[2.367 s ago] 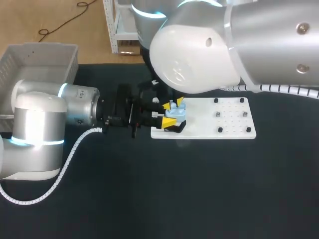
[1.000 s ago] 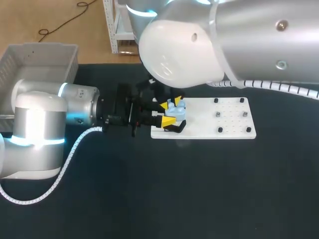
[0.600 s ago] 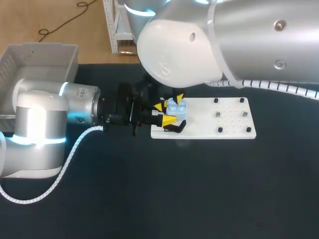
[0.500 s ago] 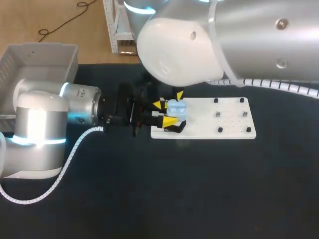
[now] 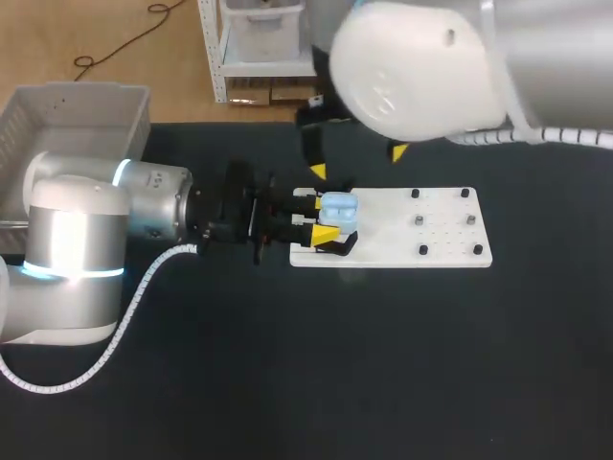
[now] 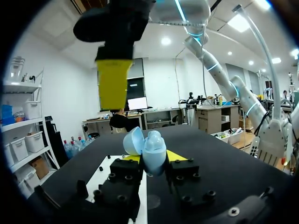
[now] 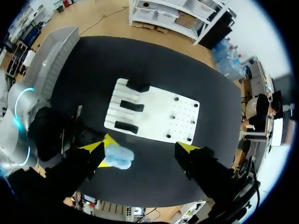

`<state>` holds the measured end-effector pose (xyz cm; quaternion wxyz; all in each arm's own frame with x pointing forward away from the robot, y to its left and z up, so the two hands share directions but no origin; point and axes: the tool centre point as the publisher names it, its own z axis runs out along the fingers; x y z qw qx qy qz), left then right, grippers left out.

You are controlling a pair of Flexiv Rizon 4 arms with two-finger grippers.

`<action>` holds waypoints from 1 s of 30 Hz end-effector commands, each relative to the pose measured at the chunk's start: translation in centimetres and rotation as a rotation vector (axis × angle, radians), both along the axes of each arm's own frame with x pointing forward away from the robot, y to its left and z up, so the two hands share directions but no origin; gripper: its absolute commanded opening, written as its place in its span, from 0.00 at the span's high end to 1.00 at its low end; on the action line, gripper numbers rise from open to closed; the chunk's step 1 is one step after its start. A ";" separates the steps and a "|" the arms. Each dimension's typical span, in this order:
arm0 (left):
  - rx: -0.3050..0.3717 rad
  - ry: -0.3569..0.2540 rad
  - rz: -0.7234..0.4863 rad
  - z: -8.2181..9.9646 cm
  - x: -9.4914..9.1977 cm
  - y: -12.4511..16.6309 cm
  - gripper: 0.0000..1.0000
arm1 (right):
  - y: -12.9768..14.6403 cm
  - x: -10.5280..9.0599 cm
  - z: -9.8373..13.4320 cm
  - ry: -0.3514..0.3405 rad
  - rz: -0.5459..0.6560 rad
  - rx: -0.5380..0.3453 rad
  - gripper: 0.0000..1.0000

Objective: Pick up each earbud case from the left stands, insert the matching earbuds, close the lid, and place the case in the box.

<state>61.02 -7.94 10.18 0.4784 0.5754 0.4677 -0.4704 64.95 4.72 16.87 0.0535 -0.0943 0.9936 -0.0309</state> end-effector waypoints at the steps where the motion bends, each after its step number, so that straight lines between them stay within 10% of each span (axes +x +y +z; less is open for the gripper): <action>1: 0.000 -0.001 0.002 0.0 -0.1 0.1 1.00 | -0.9 0.6 -1.0 -0.015 -0.022 0.001 0.00; 30: 0.000 -0.001 0.002 0.0 -0.1 0.1 1.00 | -2.1 -1.9 -3.7 0.080 -0.033 0.032 0.00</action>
